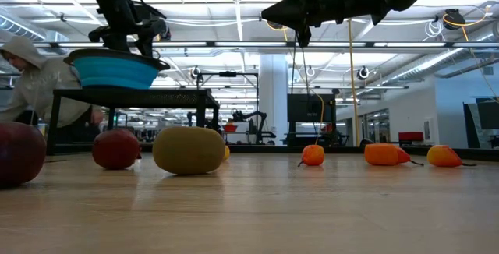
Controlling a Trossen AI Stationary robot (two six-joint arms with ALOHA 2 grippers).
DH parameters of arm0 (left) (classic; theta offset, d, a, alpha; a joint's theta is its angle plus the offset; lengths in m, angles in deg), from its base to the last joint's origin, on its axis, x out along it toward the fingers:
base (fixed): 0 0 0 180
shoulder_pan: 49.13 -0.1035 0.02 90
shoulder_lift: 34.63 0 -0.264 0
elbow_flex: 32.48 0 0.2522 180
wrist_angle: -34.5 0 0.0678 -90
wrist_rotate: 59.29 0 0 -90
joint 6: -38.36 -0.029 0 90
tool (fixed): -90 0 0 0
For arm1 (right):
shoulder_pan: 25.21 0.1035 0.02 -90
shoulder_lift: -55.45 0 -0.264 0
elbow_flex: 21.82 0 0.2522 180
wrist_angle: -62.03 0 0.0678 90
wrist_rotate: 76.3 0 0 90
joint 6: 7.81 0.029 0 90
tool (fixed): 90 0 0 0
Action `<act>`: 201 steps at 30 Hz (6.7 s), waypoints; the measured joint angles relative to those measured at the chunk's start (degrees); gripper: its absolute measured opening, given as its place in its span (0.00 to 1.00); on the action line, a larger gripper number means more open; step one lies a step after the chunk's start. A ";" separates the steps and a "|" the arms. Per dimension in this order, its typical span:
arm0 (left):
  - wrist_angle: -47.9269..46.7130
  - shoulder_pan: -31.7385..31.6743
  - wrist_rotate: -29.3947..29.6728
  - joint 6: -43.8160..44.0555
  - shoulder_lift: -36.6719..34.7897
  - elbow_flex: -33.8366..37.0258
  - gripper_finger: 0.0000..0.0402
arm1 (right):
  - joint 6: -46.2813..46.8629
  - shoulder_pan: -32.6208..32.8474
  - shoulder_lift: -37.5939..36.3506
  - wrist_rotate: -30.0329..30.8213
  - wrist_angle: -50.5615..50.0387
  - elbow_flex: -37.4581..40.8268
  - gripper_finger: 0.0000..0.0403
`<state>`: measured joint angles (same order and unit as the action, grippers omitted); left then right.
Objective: Pick & Place Fruit
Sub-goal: Put the kiwi into the blue strainer bowl on the shelf
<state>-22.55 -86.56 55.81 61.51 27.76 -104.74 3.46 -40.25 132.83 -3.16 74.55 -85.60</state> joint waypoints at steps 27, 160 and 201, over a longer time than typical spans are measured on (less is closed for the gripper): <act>4.36 16.15 -11.67 0.50 -18.94 0.02 0.36 | -2.79 0.01 -0.01 0.00 0.00 0.00 0.00; -7.83 60.96 -13.09 48.84 46.19 -29.25 0.00 | -2.97 16.52 -52.80 -2.97 -3.89 34.34 0.01; -6.60 59.89 -13.03 40.86 47.17 -23.94 0.95 | -2.97 16.52 -52.80 -2.99 -3.89 34.34 0.01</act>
<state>-29.15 -26.68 42.78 102.37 74.93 -128.69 0.48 -23.73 80.03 -6.15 70.66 -51.26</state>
